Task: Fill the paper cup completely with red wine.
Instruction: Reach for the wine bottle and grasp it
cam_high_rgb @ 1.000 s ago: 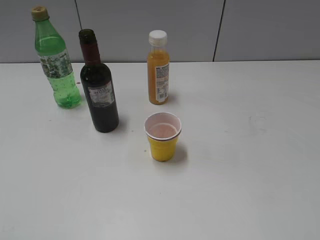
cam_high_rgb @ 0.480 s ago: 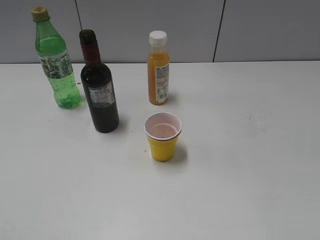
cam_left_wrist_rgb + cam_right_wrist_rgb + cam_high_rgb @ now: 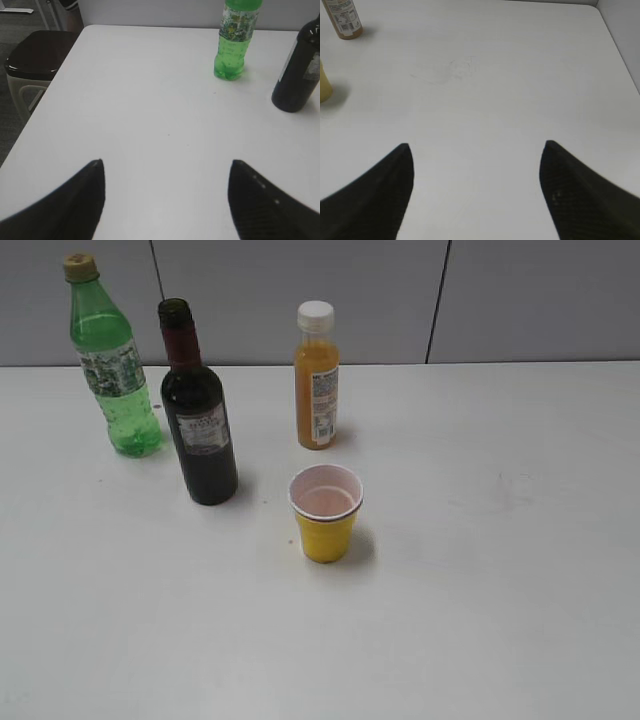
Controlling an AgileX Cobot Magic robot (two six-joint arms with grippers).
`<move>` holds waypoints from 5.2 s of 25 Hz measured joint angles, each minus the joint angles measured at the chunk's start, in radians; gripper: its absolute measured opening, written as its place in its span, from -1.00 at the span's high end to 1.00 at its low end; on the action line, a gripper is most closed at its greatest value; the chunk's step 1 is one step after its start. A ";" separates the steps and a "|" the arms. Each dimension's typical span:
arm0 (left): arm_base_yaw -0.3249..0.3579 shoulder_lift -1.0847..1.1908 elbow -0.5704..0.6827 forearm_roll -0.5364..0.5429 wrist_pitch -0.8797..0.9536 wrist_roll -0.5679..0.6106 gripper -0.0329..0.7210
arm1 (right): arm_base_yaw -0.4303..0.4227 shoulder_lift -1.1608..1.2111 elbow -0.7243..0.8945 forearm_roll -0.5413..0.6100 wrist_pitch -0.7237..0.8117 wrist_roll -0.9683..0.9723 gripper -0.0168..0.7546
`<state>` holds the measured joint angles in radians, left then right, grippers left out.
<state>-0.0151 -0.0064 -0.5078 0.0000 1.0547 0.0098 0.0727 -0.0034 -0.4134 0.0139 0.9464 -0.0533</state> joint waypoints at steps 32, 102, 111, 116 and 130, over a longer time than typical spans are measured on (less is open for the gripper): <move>0.000 0.184 0.034 -0.178 -0.572 0.122 -0.67 | 0.000 0.000 0.000 0.000 0.000 0.000 -0.58; -0.147 1.896 -0.048 0.442 -2.058 -0.043 -0.92 | 0.000 0.000 0.000 -0.001 0.000 0.001 -0.57; -0.179 2.001 -0.137 0.336 -2.059 -0.025 -0.92 | 0.000 0.000 0.000 -0.001 0.000 0.000 -0.57; -0.190 2.022 -0.179 0.357 -2.057 -0.026 -0.92 | 0.000 0.000 0.000 -0.001 0.000 0.000 -0.57; -0.209 2.128 -0.299 0.372 -2.069 -0.069 -0.90 | 0.000 0.000 0.000 -0.001 0.000 0.001 -0.57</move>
<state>-0.2241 2.1217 -0.8068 0.3725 -1.0142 -0.0597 0.0727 -0.0034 -0.4134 0.0129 0.9464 -0.0521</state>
